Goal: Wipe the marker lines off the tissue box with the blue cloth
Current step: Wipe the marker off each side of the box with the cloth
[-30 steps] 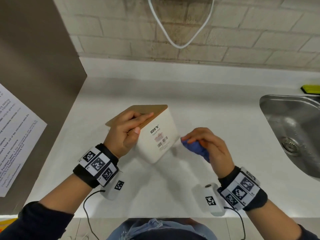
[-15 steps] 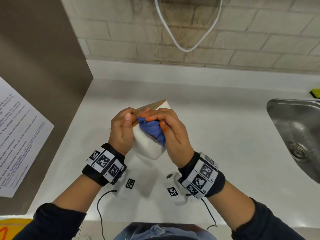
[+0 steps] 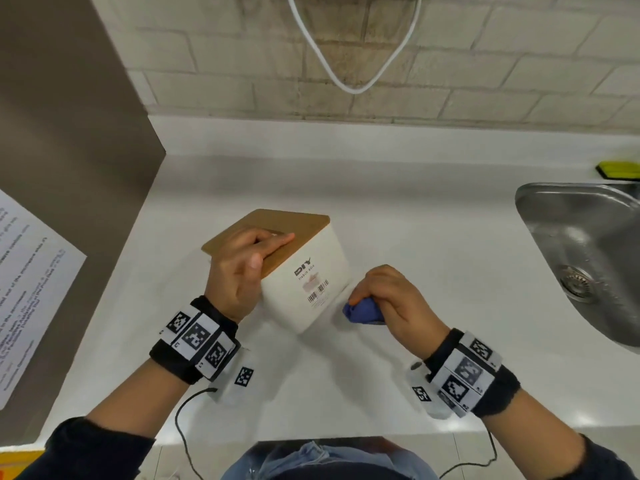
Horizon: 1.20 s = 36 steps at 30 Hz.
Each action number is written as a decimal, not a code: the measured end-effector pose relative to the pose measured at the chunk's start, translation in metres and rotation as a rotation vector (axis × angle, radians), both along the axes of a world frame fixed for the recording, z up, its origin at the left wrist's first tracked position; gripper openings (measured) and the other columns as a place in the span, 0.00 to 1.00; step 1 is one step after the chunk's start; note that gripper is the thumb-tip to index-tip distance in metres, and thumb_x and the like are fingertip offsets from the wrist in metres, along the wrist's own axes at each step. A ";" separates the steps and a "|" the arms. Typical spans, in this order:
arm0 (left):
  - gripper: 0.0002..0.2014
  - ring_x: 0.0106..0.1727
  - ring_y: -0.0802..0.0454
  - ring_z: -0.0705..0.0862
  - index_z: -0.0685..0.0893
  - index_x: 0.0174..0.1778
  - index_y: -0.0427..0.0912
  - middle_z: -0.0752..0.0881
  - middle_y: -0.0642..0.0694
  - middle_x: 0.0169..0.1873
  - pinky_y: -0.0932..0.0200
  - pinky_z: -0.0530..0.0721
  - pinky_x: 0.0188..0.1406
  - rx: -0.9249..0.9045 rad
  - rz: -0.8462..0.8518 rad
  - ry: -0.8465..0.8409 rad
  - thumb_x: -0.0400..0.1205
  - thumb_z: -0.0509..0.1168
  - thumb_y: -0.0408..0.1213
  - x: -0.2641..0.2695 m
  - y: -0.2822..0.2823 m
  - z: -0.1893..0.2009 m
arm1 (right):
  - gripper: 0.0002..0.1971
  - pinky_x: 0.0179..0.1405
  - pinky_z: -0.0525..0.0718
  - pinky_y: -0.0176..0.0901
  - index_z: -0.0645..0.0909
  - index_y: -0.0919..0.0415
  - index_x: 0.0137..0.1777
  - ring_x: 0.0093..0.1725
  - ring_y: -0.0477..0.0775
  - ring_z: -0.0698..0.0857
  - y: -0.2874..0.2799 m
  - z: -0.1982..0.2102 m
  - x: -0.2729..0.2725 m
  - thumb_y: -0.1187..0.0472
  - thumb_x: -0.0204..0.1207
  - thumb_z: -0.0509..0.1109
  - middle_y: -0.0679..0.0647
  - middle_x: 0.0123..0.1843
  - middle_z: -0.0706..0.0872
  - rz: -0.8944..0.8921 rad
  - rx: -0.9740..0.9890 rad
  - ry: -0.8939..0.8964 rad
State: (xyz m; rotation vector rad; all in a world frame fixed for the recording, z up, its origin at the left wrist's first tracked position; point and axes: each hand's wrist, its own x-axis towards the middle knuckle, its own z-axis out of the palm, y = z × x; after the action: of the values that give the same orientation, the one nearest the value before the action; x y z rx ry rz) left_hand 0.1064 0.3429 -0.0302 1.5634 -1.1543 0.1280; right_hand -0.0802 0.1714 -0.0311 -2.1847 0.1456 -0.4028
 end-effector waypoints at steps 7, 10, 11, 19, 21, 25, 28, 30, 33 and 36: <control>0.34 0.45 0.50 0.74 0.74 0.69 0.42 0.82 0.37 0.39 0.57 0.72 0.49 0.405 -0.317 -0.462 0.80 0.48 0.65 -0.007 0.008 -0.026 | 0.17 0.58 0.84 0.67 0.82 0.48 0.47 0.56 0.59 0.84 -0.007 0.015 -0.022 0.56 0.69 0.52 0.46 0.50 0.86 -0.214 0.279 0.071; 0.31 0.47 0.51 0.75 0.73 0.71 0.42 0.83 0.39 0.42 0.58 0.73 0.51 0.518 -0.381 -0.555 0.79 0.55 0.61 -0.006 0.015 -0.039 | 0.15 0.56 0.87 0.62 0.83 0.49 0.44 0.51 0.53 0.87 -0.002 0.024 -0.027 0.48 0.61 0.60 0.42 0.45 0.88 -0.258 0.446 0.082; 0.29 0.47 0.51 0.75 0.74 0.71 0.42 0.83 0.40 0.43 0.60 0.72 0.52 0.560 -0.392 -0.565 0.78 0.59 0.57 -0.004 0.019 -0.041 | 0.16 0.54 0.88 0.61 0.82 0.49 0.43 0.48 0.54 0.88 -0.001 0.026 -0.028 0.47 0.59 0.62 0.43 0.41 0.89 -0.261 0.498 0.064; 0.25 0.41 0.53 0.82 0.79 0.49 0.53 0.86 0.54 0.36 0.61 0.72 0.46 0.869 0.173 -0.264 0.71 0.54 0.68 -0.031 0.038 0.006 | 0.10 0.42 0.75 0.56 0.82 0.49 0.38 0.36 0.78 0.79 0.006 0.021 -0.024 0.51 0.58 0.65 0.79 0.38 0.78 -0.336 0.703 0.009; 0.38 0.44 0.44 0.84 0.75 0.62 0.46 0.87 0.46 0.40 0.53 0.65 0.52 1.003 0.399 -0.287 0.68 0.54 0.73 -0.054 0.026 -0.002 | 0.11 0.41 0.74 0.53 0.81 0.54 0.41 0.38 0.87 0.74 0.006 0.021 -0.023 0.52 0.59 0.65 0.73 0.34 0.78 -0.347 0.707 0.007; 0.41 0.45 0.35 0.80 0.75 0.67 0.36 0.84 0.32 0.42 0.42 0.68 0.49 1.107 0.577 -0.235 0.71 0.50 0.66 -0.078 0.008 -0.020 | 0.08 0.26 0.73 0.20 0.72 0.61 0.43 0.27 0.55 0.80 0.004 0.021 -0.028 0.72 0.79 0.57 0.50 0.28 0.79 -0.326 0.467 0.038; 0.38 0.46 0.32 0.79 0.75 0.69 0.36 0.83 0.31 0.43 0.39 0.75 0.50 1.074 0.530 -0.172 0.71 0.50 0.60 -0.079 0.007 -0.023 | 0.10 0.24 0.74 0.18 0.70 0.56 0.43 0.25 0.32 0.79 0.001 0.010 -0.028 0.70 0.81 0.53 0.41 0.30 0.78 -0.331 0.325 0.095; 0.38 0.49 0.33 0.78 0.72 0.72 0.39 0.82 0.33 0.45 0.39 0.75 0.52 1.042 0.456 -0.163 0.70 0.50 0.60 -0.079 0.016 -0.024 | 0.07 0.28 0.75 0.18 0.69 0.55 0.48 0.29 0.33 0.80 -0.001 0.000 -0.028 0.67 0.82 0.53 0.40 0.34 0.78 -0.330 0.279 0.123; 0.40 0.56 0.40 0.74 0.62 0.78 0.45 0.77 0.42 0.51 0.49 0.66 0.59 0.977 0.286 -0.123 0.71 0.49 0.61 -0.075 0.033 -0.021 | 0.09 0.37 0.76 0.19 0.71 0.52 0.54 0.38 0.32 0.81 -0.007 -0.011 -0.026 0.65 0.82 0.52 0.40 0.40 0.79 -0.334 0.287 0.113; 0.36 0.63 0.49 0.69 0.54 0.79 0.55 0.72 0.50 0.57 0.59 0.58 0.63 0.855 0.120 0.004 0.73 0.47 0.59 -0.064 0.046 -0.012 | 0.12 0.40 0.77 0.17 0.73 0.56 0.54 0.40 0.26 0.80 -0.010 -0.007 -0.024 0.69 0.81 0.52 0.44 0.44 0.80 -0.368 0.386 0.000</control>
State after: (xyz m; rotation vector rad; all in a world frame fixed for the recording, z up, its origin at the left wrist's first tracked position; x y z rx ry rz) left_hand 0.0420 0.3892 -0.0424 2.3744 -1.1762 -0.3364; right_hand -0.1039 0.1612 -0.0383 -1.7747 0.5831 -0.5309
